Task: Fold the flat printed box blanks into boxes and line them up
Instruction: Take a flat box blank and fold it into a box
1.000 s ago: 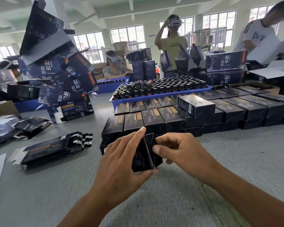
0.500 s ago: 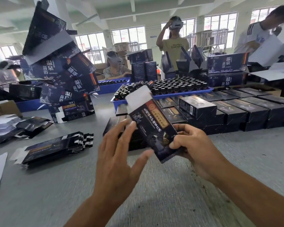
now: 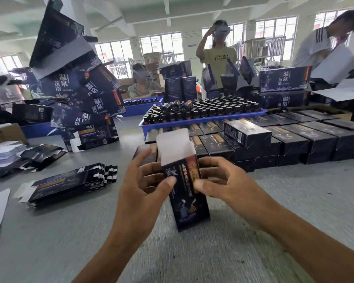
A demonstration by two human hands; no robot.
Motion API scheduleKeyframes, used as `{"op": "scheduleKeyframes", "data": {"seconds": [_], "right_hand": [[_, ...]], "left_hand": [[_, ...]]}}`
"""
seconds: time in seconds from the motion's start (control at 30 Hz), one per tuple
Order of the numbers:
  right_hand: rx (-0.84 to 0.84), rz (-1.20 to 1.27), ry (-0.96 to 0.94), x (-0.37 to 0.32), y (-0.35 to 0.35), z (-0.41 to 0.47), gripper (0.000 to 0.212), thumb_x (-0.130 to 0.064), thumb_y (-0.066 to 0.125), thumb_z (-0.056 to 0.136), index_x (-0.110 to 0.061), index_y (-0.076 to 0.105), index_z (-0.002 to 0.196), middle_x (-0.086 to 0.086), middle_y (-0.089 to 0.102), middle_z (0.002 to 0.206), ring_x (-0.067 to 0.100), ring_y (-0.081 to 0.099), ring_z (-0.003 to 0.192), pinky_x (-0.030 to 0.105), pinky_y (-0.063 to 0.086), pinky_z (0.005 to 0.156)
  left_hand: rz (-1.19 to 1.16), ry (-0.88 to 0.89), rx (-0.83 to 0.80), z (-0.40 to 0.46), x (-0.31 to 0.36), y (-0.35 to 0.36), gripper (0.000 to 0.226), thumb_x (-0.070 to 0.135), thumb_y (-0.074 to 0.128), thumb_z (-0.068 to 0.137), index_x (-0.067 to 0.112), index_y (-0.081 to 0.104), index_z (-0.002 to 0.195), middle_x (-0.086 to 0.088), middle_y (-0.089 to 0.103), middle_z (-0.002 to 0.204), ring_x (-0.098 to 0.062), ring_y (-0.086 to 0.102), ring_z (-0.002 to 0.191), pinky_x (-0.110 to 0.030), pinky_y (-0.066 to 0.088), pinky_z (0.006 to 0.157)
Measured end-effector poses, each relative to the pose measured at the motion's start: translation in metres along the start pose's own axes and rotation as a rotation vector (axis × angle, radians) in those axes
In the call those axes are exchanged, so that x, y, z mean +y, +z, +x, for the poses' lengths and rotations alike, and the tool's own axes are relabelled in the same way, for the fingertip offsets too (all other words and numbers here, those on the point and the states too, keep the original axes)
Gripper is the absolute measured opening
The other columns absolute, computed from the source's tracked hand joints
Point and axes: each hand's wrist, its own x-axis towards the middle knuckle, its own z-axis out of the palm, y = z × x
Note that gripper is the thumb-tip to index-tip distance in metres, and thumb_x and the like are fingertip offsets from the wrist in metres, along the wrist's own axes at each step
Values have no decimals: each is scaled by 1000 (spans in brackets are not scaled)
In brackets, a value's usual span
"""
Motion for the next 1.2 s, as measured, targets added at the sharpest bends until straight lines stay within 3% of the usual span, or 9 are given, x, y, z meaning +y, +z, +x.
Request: {"op": "scheduleKeyframes", "data": {"seconds": [0.13, 0.33, 0.43, 0.5, 0.6, 0.77, 0.9, 0.97, 1.2], "right_hand": [[64, 35, -153, -3, -3, -1, 43, -23, 75, 88, -46, 59, 121, -21, 68, 120, 2, 66, 111, 17, 57, 81], [56, -160, -221, -8, -5, -3, 48, -23, 71, 93, -57, 58, 124, -34, 61, 119, -8, 61, 110, 11, 53, 82], [36, -139, -216, -11, -7, -4, 34, -35, 70, 90, -50, 64, 121, -26, 67, 118, -3, 63, 110, 21, 53, 88], [45, -68, -235, -13, -7, -5, 30, -39, 64, 88, -40, 70, 118, -24, 67, 118, -2, 64, 110, 19, 55, 83], [90, 14, -301, -14, -3, -6, 21, -18, 64, 93, -23, 75, 110, -30, 61, 127, -7, 60, 115, 10, 52, 83], [78, 73, -327, -14, -2, -5, 22, -2, 63, 94, -19, 62, 108, -16, 72, 118, 4, 68, 109, 16, 56, 81], [116, 74, -338, -16, -3, -7, 35, -31, 67, 88, -29, 62, 122, -15, 71, 120, 5, 67, 112, 13, 54, 84], [156, 41, -363, -17, -2, -7, 31, -36, 64, 89, -28, 68, 118, -13, 73, 116, 5, 68, 110, 12, 53, 84], [179, 69, -333, -14, -1, -7, 24, -6, 68, 90, -23, 75, 105, -9, 74, 114, 9, 70, 107, 15, 54, 84]], "left_hand": [[61, 2, -107, -2, 3, 2, 52, 29, 75, 75, 50, 58, 120, 12, 70, 116, -17, 69, 107, -41, 60, 86], [69, -41, -181, -2, 3, -4, 48, 29, 73, 79, 38, 63, 125, 10, 70, 117, -14, 66, 113, -40, 59, 90], [36, -28, -190, -3, 6, -4, 37, 32, 68, 82, 34, 67, 119, 7, 72, 115, -15, 68, 110, -36, 59, 89], [2, 1, -186, -3, 10, -3, 29, 31, 64, 86, 33, 72, 113, 10, 70, 119, -11, 66, 112, -28, 58, 87], [-28, 26, -174, -4, 14, -1, 25, 34, 64, 87, 33, 74, 110, 18, 65, 126, -3, 63, 116, -19, 54, 87], [-33, 28, -142, -4, 12, -1, 24, 33, 68, 83, 32, 74, 106, 9, 68, 122, -15, 67, 112, -32, 58, 87], [-8, 45, -143, -4, 11, 0, 25, 31, 67, 85, 31, 72, 110, 4, 69, 122, -18, 67, 112, -33, 58, 88], [-7, 51, -143, -5, 11, 1, 25, 30, 67, 86, 31, 72, 111, 5, 69, 123, -18, 67, 114, -34, 58, 89], [-39, 12, -108, -6, 12, 2, 27, 47, 74, 81, 40, 64, 105, 5, 73, 113, -19, 69, 110, -48, 57, 90]]}}
